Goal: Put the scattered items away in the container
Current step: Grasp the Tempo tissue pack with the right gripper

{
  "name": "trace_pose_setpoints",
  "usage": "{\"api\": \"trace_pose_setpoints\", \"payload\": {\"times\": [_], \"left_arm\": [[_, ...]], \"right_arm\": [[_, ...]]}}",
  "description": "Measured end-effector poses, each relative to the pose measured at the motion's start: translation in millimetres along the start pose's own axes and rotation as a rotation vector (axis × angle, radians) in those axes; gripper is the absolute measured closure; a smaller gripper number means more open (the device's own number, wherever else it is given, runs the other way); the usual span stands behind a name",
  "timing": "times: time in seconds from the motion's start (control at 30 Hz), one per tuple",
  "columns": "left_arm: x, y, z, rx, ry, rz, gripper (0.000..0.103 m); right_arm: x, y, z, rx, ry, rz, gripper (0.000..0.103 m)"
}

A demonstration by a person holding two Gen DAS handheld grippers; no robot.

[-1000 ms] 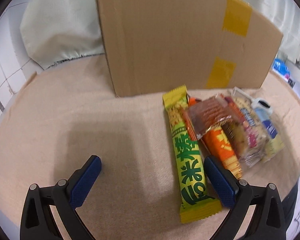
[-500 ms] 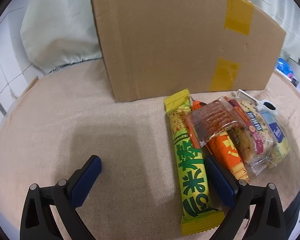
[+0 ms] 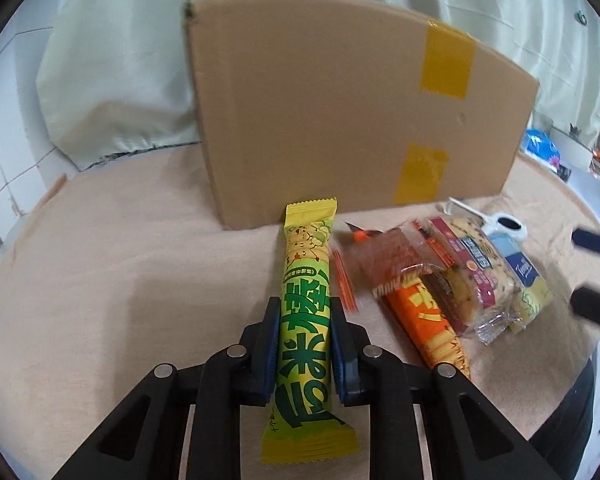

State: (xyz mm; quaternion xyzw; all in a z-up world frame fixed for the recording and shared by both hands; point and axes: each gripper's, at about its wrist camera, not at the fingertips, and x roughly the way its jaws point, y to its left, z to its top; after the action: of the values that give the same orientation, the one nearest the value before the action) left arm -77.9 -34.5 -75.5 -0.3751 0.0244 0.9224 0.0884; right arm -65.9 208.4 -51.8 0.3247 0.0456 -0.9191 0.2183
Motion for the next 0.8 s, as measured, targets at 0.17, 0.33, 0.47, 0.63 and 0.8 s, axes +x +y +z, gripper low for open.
{"api": "trace_pose_setpoints", "payload": {"times": [0.17,0.33,0.47,0.63,0.8], "left_arm": [[-2.0,11.6,-4.4,-0.009,0.006,0.003,0.081],[0.7,15.4,-8.5,-0.013,0.012,0.002,0.080],[-1.8,16.5,-10.8,-0.005,0.005,0.010,0.080],[-1.9,15.7,-11.8,-0.003,0.009,0.007,0.080],[-1.2,14.5,-12.1,-0.006,0.007,0.008,0.080]], "right_arm": [[11.5,3.7,-16.0,-0.016,0.038,0.005,0.000],[22.4,12.1,-22.9,-0.064,0.063,-0.041,0.000],[21.1,2.1,-22.3,-0.034,0.044,-0.096,0.000],[19.9,-17.7,-20.6,0.015,0.056,-0.139,0.000],[20.6,-5.1,-15.0,0.001,0.040,-0.069,0.000]]}}
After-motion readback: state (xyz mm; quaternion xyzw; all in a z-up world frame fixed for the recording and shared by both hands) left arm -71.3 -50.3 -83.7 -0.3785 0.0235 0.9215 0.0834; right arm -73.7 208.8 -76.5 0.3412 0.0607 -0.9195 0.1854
